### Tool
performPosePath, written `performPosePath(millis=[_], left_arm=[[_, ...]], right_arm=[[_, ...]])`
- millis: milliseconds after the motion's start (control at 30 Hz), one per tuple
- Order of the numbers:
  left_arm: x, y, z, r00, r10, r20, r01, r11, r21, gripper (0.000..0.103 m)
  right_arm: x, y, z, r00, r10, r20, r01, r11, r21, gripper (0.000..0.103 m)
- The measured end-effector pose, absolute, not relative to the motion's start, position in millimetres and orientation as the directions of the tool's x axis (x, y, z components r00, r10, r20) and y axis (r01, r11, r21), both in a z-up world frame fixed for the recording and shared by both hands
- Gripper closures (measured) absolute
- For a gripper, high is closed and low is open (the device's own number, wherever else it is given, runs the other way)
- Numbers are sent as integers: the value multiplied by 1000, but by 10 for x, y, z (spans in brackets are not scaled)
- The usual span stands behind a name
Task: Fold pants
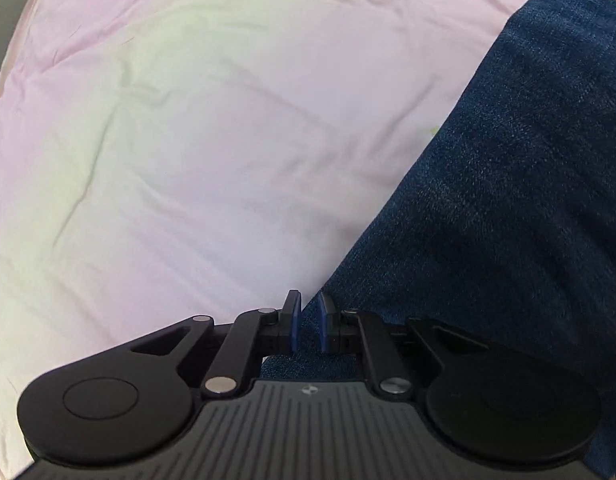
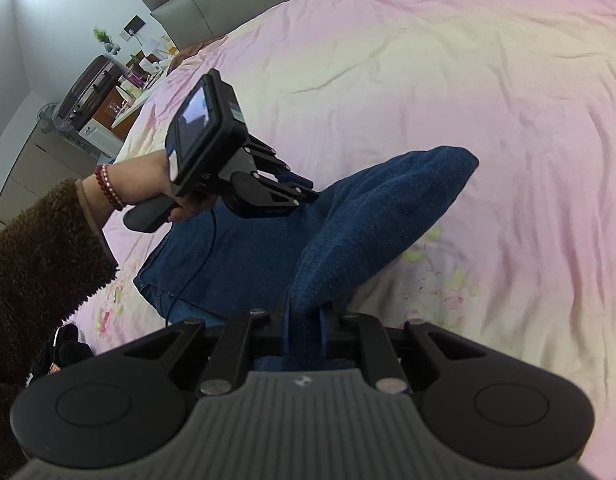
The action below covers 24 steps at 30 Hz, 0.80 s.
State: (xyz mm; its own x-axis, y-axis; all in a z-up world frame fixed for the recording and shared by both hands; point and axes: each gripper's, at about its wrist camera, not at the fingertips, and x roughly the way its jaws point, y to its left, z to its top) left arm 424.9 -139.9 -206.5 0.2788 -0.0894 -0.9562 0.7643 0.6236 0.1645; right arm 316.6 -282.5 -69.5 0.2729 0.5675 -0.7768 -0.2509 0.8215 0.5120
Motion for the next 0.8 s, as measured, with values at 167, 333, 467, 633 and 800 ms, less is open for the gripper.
performPosePath(millis=[167, 333, 467, 633, 800], left_arm=[[3869, -1187, -1683, 327, -83, -941, 753, 625, 206, 89], [3368, -639, -1133, 396, -108, -912, 696, 684, 221, 87], [2914, -99, -895, 385, -135, -913, 630, 762, 153, 86], [2479, 514, -976, 362, -84, -929, 554, 821, 142, 86], [2196, 1169, -1230, 338, -65, -939, 464, 879, 106, 86]], right_arm=[[3191, -2793, -651, 276, 572, -773, -237, 819, 522, 94], [3172, -2664, -516, 299, 573, -763, -250, 819, 517, 94], [3166, -2355, -327, 307, 590, -747, -299, 805, 513, 94], [3227, -1697, -56, 298, 608, -736, -375, 784, 495, 94], [3371, -841, -4, 246, 616, -749, -402, 768, 499, 94]])
